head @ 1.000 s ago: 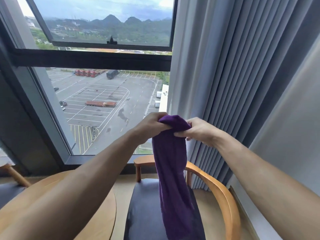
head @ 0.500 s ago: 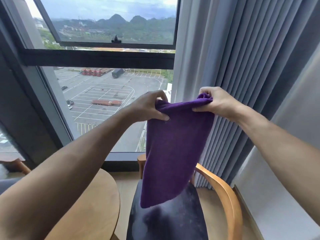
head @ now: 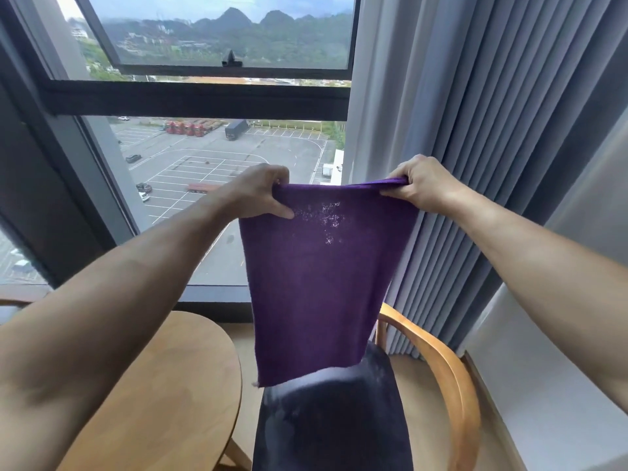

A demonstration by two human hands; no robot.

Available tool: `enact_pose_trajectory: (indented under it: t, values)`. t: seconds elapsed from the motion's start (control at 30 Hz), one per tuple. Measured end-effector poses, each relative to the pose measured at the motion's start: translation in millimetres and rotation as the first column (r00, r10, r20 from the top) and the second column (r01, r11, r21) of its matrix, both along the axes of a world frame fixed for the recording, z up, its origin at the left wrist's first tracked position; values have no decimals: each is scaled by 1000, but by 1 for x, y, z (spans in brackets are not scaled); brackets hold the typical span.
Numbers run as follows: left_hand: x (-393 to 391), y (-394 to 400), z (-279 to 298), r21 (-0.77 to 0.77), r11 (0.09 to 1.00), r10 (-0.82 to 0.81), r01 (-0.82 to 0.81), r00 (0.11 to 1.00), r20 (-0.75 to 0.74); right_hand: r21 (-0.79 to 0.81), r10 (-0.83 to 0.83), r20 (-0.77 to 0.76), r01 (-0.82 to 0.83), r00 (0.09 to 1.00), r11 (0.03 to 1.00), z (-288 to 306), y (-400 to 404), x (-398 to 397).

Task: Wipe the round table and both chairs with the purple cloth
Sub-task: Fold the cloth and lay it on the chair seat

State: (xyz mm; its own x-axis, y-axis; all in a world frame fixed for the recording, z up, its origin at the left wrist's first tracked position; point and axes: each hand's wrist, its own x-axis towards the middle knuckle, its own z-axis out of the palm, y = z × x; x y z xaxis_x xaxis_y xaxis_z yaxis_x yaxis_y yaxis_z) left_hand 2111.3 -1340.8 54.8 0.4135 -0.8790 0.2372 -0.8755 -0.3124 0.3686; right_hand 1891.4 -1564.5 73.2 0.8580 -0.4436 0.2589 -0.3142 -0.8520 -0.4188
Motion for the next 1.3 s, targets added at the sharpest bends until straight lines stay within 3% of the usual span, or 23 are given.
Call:
enact_pose_trajectory:
  t: [0.17, 0.43, 0.7, 0.9, 1.0, 1.1, 1.3]
  values:
    - [9, -10, -8, 54, 999, -5, -2, 993, 122, 11, -36, -11, 36, 999, 999, -6, -14, 2]
    - [20, -35, -19, -72, 997, 42, -42, 999, 1, -95, -155, -34, 152, 987, 984, -8, -45, 17]
    - [34, -55, -5, -242, 967, 93, -75, 994, 63, -225, -206, 88, 221, 975, 949, 1, -63, 41]
    - [46, -48, 4, -207, 976, 72, -66, 997, 20, -283, -130, 68, 145, 989, 948, 11, -70, 39]
    - [43, -40, 1, -121, 993, -2, 0, 1000, -20, -270, -59, -46, 45, 997, 962, 7, -63, 30]
    - [34, -27, -18, 12, 997, -71, 74, 986, -151, -162, 30, -236, -70, 971, 984, -7, -50, 15]
    - [-12, 11, -99, 183, 951, -154, 247, 898, -412, 87, 178, -571, -156, 802, 984, -80, -21, -22]
